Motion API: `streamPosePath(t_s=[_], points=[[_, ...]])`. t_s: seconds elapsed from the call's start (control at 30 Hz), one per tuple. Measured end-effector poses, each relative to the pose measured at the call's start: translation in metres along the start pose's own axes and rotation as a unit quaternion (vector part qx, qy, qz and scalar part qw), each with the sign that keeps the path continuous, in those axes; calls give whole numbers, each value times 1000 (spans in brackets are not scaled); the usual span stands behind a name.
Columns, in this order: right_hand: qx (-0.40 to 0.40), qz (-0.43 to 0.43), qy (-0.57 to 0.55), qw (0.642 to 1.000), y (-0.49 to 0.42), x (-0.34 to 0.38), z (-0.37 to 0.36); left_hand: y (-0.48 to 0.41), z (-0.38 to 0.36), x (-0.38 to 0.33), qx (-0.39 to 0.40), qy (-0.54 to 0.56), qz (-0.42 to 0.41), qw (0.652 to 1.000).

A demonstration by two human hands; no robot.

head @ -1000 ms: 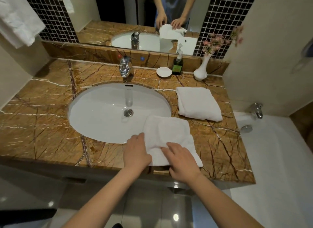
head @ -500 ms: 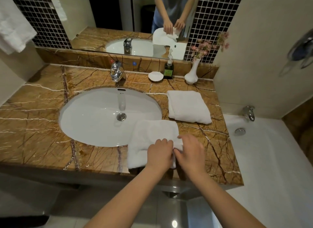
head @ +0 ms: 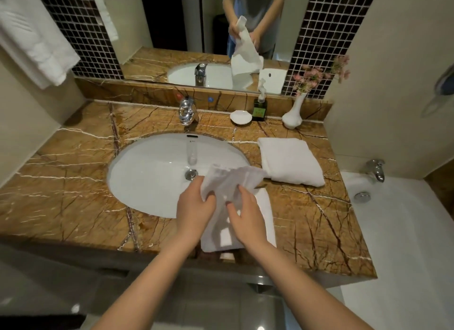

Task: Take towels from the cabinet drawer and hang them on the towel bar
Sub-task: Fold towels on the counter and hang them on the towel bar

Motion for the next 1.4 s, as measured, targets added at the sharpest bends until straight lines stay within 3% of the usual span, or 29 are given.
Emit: streamPosePath(t_s=[0.13,0.27,0.47,0.7,0.97,1.13,1.27,1.4], points=[[9,44,49,998,1,41,-51,1,79,50,-79,51,55,994],[10,19,158,987,10,40,-86,12,132,132,-108,17,183,977],[86,-39,338,936,18,-4,-101,31,144,210,-35,-104,269,957],[63,-39,354,932,19,3,-94,32,141,227,18,-131,266,955],[-62,-79,246,964,10,20,-39,23,146,215,48,-227,211,950],[-136,-120,135,974,9,1,17,20,142,199,56,-300,127,944],[-141,-141,96,975,8,-23,48,14,121,169,66,-466,-42,881],[-133,-161,58,976,6,-41,56,13,68,121,90,-428,-189,879]])
Point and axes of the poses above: each hand's wrist, its own y-axis away from the middle knuckle, its own z-axis out of the back of the hand, x = y × z, the point moved 7 cm from there along -y, towards the middle knuckle
